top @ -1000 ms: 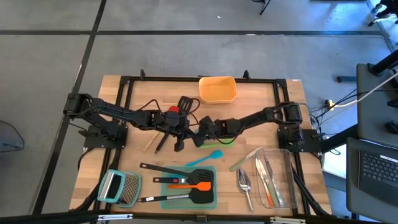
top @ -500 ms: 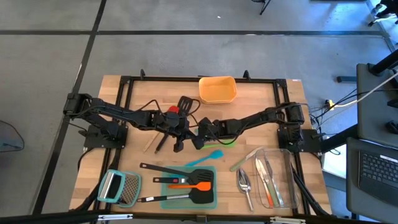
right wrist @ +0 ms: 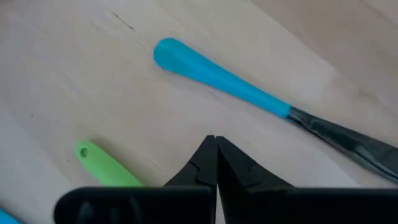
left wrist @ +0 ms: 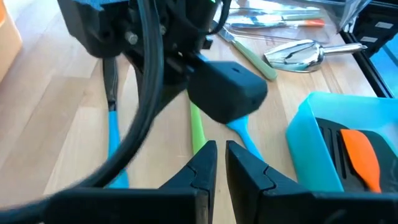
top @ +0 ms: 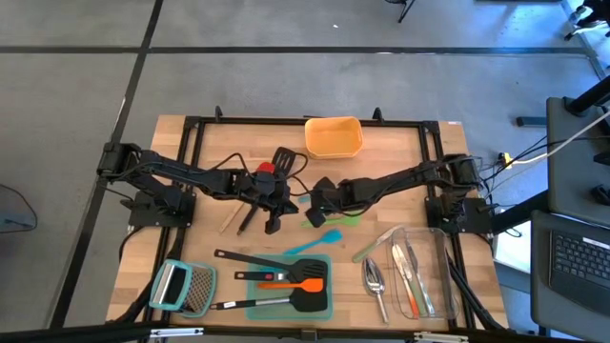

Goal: Pick & Place Kitchen Items
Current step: Put the black spatula into the blue bin

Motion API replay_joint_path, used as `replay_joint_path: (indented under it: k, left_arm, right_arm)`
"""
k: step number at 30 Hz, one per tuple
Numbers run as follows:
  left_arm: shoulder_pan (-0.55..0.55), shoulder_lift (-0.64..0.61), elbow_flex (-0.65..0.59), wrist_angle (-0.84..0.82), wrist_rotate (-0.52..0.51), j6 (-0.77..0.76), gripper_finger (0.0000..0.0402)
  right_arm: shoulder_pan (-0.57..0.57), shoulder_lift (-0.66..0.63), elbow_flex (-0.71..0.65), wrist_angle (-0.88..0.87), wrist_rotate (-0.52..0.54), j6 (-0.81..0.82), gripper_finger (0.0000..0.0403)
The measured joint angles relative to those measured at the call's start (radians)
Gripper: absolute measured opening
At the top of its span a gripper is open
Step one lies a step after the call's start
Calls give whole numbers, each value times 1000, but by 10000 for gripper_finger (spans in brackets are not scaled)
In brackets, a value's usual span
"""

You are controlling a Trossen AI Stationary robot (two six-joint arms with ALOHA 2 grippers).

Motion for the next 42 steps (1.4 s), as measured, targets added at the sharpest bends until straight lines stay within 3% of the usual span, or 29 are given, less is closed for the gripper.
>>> replay_joint_path:
  k: [9,21,29,37,42]
  left_arm:
    - [0,0,0,-1,3,0,29]
    - [0,0,0,-19,1,8,29]
    - [0,0,0,-41,-1,26,29]
    - [0,0,0,-48,-26,34,29]
    - [0,0,0,-56,-80,34,29]
  right_arm:
    - [4,-1,0,-315,49,59,3]
    - [34,-5,0,-557,83,145,3]
    - [37,-45,0,-565,100,139,3]
    - [62,-157,-1,-545,183,132,3]
    - [96,-207,-1,-442,214,-37,3]
